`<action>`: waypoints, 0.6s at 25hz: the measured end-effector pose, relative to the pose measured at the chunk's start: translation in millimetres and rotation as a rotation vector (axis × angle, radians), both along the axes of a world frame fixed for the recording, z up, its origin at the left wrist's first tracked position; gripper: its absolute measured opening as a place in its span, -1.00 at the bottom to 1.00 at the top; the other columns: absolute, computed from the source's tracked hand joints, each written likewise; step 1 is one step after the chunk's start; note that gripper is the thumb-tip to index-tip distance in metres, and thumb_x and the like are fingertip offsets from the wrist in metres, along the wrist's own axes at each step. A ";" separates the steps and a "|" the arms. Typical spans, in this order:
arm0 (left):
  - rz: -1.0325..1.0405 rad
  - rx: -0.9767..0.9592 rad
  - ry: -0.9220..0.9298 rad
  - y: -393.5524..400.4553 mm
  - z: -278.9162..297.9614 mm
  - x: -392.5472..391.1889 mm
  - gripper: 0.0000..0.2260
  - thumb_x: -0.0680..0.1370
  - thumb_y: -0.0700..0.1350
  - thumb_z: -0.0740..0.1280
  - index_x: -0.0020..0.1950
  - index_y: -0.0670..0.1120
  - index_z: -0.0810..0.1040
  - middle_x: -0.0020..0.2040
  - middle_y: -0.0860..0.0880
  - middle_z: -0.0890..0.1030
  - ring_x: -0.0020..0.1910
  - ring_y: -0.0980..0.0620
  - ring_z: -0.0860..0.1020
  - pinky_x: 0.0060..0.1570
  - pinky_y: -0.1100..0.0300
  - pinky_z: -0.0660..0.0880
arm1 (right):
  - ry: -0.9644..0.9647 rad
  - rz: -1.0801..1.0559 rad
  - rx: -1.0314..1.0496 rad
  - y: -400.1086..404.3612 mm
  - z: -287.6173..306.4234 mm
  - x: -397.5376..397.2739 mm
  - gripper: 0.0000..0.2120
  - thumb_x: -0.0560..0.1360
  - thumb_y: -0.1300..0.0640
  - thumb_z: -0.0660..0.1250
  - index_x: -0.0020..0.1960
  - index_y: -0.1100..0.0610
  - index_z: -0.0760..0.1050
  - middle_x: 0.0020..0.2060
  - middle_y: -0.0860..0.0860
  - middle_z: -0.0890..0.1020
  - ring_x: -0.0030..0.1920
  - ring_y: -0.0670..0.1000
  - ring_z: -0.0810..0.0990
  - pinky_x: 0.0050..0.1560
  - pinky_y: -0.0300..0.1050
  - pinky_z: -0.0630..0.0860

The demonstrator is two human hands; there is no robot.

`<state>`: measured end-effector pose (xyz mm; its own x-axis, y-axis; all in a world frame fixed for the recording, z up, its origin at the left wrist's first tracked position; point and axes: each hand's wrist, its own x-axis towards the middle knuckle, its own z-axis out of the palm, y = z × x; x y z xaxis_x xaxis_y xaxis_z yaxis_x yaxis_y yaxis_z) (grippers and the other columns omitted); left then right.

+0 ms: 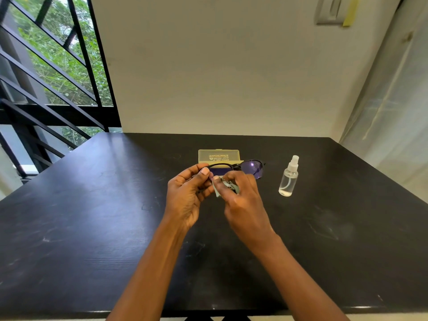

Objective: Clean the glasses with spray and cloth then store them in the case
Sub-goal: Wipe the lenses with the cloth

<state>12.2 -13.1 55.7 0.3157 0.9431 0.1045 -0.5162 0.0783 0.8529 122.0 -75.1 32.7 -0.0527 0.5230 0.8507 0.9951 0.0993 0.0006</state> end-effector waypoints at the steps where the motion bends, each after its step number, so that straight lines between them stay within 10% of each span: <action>1: -0.004 -0.006 -0.006 0.7 0.4 -0.6 -0.88 0.50 -0.27 0.28 -0.04 -0.16 0.59 -0.31 -0.05 0.66 -0.32 0.06 0.63 -0.35 0.24 0.60 | -0.005 -0.009 0.001 0.4 -0.8 2.7 -0.72 0.39 0.32 0.38 0.10 0.25 0.59 -0.05 0.19 0.58 -0.02 0.09 0.48 -0.21 -0.16 0.57; 6: 0.007 -0.009 -0.011 2.2 0.1 -2.6 -0.88 0.50 -0.28 0.28 -0.03 -0.18 0.58 -0.34 -0.07 0.65 -0.34 0.06 0.62 -0.35 0.25 0.60 | 0.118 0.024 0.028 3.4 2.6 17.0 -0.64 0.29 0.47 0.41 0.07 0.28 0.60 0.02 0.15 0.44 0.03 0.08 0.42 -0.08 -0.12 0.55; 11: 0.034 -0.008 0.001 5.0 -0.4 -6.2 -0.88 0.50 -0.28 0.28 -0.04 -0.18 0.59 -0.35 -0.06 0.65 -0.35 0.06 0.62 -0.34 0.24 0.61 | 0.727 0.071 0.144 1.0 22.3 39.4 -0.72 0.42 0.42 0.35 0.11 0.25 0.59 -0.08 0.08 0.54 -0.13 -0.13 0.50 -0.06 -0.63 0.33; 15: 0.025 -0.004 0.014 3.5 -0.9 -5.4 -0.88 0.50 -0.27 0.28 -0.05 -0.16 0.59 -0.34 -0.05 0.66 -0.35 0.06 0.62 -0.32 0.23 0.62 | 0.693 -0.033 0.116 6.4 21.1 52.3 -0.74 0.43 0.40 0.35 0.11 0.28 0.58 -0.09 0.18 0.57 -0.17 -0.09 0.47 -0.10 -0.68 0.29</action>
<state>6.8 -9.6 54.7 0.2937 0.9510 0.0966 -0.5063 0.0691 0.8596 174.3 -68.7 53.8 0.5358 0.4191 0.7329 0.7727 0.1065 -0.6258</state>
